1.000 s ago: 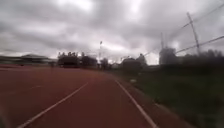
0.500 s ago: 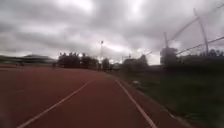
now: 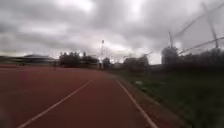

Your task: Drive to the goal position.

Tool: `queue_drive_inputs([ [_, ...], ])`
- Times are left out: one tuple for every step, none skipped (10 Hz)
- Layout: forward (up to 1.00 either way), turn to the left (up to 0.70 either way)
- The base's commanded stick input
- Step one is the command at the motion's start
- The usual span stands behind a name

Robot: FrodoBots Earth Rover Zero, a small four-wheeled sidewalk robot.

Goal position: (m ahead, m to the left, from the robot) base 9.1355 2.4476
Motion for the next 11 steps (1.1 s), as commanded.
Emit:
queue_drive_inputs([
  [0.7, 0.0],
  [0.7, 0.0],
  [0.7, 0.0],
  [0.7, 0.0],
  [0.7, 0.0],
  [0.04, 0.0],
  [0.0, 0.0],
  [0.0, 0.0],
  [0.0, 0.0],
  [0.0, 0.0],
  [0.0, 0.0],
])
